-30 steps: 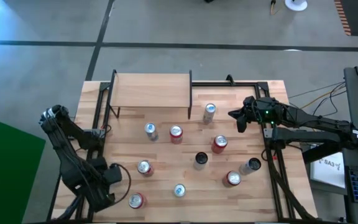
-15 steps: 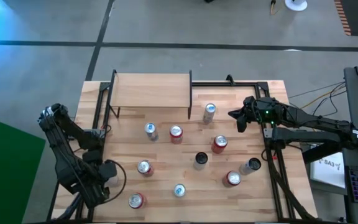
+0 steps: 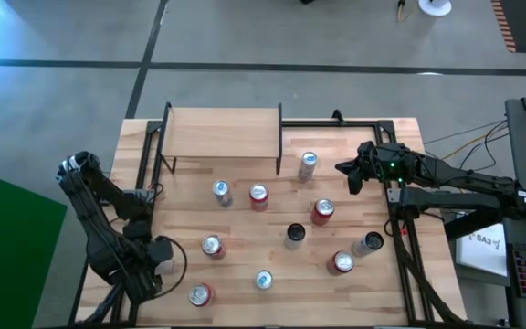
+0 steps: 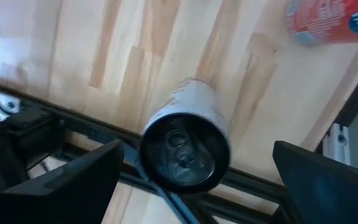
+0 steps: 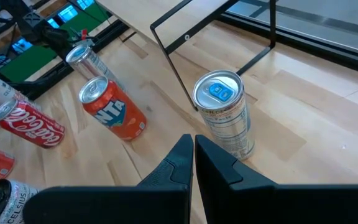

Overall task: Place canned beverage on shelf
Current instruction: Put the white pink soda can on the shelf

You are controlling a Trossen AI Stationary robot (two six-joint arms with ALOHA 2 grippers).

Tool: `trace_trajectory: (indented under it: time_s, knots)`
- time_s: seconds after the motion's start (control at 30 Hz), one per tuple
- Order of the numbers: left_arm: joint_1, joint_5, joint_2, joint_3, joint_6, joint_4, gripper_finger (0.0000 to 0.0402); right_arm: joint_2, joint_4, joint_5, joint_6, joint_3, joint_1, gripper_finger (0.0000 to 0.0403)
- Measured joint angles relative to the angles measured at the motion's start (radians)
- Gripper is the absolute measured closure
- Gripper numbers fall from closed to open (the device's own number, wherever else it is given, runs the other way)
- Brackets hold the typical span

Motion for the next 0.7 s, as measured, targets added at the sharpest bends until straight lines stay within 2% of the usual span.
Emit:
trace_trajectory:
  time_s: [0.43,0.53,0.7]
  knots:
    - [-0.005,0.024,-0.003,-0.118,0.016,0.047,0.0011,0.000,0.000,-0.003,0.001,0.000,0.000,0.0394]
    - [-0.005,0.025,-0.003,-0.121,0.025,0.062,0.0030,0.000,0.000,-0.003,0.001,0.000,0.000,0.0394]
    - [-0.005,0.032,-0.003,-0.113,0.024,0.070,0.0087,0.000,0.000,-0.002,0.001,0.001,0.000,0.0394]
